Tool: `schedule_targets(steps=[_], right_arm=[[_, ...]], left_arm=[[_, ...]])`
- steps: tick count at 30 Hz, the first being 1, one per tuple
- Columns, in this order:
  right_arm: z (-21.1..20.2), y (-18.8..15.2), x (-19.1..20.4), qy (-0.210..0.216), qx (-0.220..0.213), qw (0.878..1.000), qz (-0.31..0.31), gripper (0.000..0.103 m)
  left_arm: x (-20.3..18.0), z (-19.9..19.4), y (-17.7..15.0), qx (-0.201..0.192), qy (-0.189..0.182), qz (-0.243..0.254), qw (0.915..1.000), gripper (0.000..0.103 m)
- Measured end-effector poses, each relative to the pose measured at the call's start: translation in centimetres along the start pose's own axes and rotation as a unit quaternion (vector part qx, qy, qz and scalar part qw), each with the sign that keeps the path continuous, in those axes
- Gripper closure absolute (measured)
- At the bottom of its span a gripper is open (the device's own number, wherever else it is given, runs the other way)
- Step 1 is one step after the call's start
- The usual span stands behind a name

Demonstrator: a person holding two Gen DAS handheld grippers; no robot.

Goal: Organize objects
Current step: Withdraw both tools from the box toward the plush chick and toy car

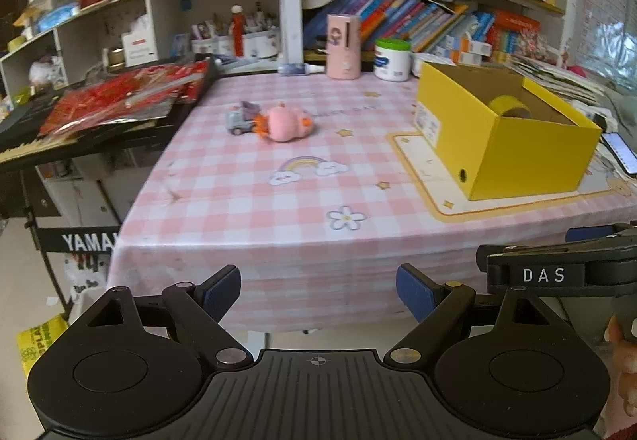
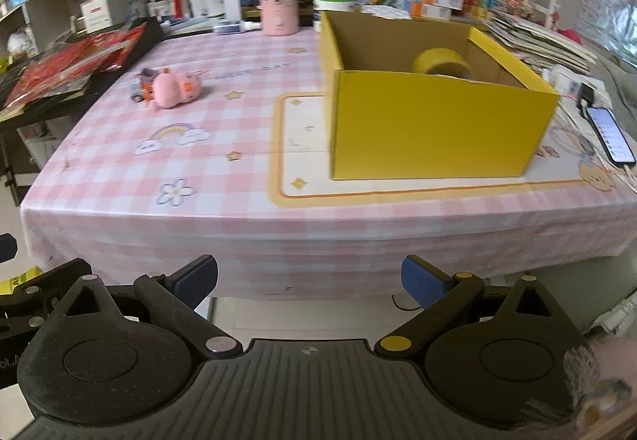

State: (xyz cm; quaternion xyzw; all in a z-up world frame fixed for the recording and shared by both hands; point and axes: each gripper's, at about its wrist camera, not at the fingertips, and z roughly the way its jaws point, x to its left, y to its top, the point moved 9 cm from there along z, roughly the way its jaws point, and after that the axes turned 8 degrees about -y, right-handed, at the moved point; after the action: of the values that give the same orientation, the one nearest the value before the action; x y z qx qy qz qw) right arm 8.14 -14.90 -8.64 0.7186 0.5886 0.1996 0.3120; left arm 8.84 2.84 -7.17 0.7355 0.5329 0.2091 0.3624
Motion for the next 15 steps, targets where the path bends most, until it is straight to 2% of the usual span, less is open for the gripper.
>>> schedule_targets(steps=[15], right_arm=[[-0.6, 1.0, 5.5, 0.040, -0.013, 0.998, -0.049, 0.003]], left_arm=[[3.9, -1.6, 0.0, -0.016, 0.038, -0.032, 0.9986, 0.016]])
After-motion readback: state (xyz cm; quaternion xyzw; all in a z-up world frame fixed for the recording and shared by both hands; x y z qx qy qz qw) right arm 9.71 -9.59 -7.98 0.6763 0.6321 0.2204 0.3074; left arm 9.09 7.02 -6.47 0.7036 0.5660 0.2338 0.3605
